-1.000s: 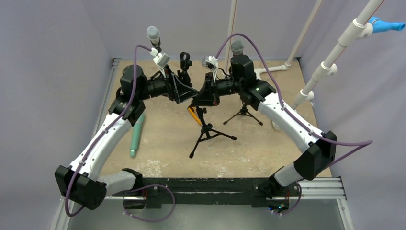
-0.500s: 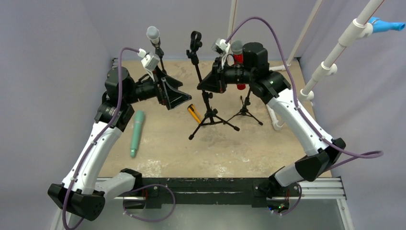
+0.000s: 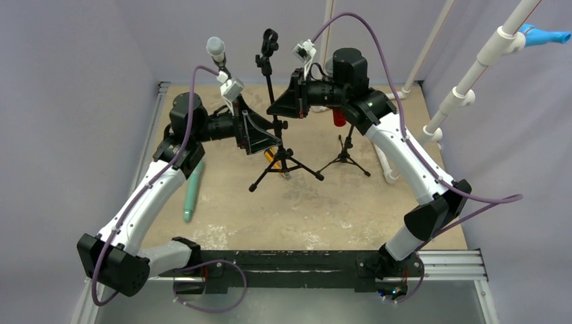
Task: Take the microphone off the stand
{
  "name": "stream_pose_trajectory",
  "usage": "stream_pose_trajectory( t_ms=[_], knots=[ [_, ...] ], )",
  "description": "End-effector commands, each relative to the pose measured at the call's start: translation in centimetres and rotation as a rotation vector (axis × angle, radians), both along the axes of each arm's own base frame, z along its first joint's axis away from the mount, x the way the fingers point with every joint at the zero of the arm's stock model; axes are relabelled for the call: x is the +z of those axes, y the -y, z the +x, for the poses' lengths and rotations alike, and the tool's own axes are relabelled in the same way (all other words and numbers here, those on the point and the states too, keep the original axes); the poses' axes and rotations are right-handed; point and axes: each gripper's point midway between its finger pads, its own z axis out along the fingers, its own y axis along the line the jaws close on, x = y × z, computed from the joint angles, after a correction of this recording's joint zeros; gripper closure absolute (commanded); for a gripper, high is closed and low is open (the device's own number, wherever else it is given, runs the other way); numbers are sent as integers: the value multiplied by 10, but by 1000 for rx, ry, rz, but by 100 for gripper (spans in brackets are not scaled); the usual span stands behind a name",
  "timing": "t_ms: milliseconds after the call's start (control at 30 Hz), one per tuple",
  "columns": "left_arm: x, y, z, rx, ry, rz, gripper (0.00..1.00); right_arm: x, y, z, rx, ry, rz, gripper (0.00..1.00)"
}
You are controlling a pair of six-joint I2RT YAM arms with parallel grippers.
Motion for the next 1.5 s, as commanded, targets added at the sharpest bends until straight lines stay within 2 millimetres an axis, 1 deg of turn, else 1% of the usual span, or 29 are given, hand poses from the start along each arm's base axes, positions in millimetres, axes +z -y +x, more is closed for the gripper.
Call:
stream_pose_trajectory(
  t_ms=[0,133,233,333,400,500,600,667,767,800,833,867,900,967,1000,1067,1167,1300,1467],
  knots=[
    [12,14,1,-41,51,-43,22,60,6,-14,37,79,135,100],
    [2,22,4,-59,14,-48,29,65,10,-13,29,80,150,100],
    [-5,24,3,-66,12,-45,35,67,14,-14,30,76,162,100],
    [-9,26,1,-74,13,-44,44,69,16,-13,34,67,175,100],
    [-11,28,0,-80,9,-42,54,69,16,-14,40,61,182,100],
    [-13,30,0,-87,6,-40,73,67,16,-14,46,53,186,100],
    [-13,33,2,-94,-4,-41,87,64,15,-15,54,37,194,100],
    [-11,35,3,-97,-8,-45,100,61,15,-15,57,24,196,100],
    [-7,35,2,-97,-3,-50,100,54,15,-17,58,10,190,99],
    [-5,34,1,-100,1,-52,100,51,16,-18,57,4,184,85],
    [-2,33,-1,-100,9,-54,100,49,18,-19,50,8,175,67],
    [-1,32,-2,-98,17,-55,100,46,20,-19,37,15,161,57],
    [1,31,-4,-100,29,-56,100,43,22,-19,25,26,144,41],
    [6,29,-8,-103,50,-60,100,33,28,-19,-2,46,101,30],
    [8,29,-10,-105,56,-62,100,29,31,-20,-13,54,82,26],
    [11,28,-12,-107,65,-62,100,23,38,-21,-28,71,54,25],
    [8,27,-11,-103,66,-53,100,19,48,-23,-45,84,39,25],
    [2,26,-8,-85,64,-33,100,10,60,-21,-77,95,10,30],
    [2,26,-6,-71,66,-25,100,-8,57,-19,-65,52,0,35]
  ],
)
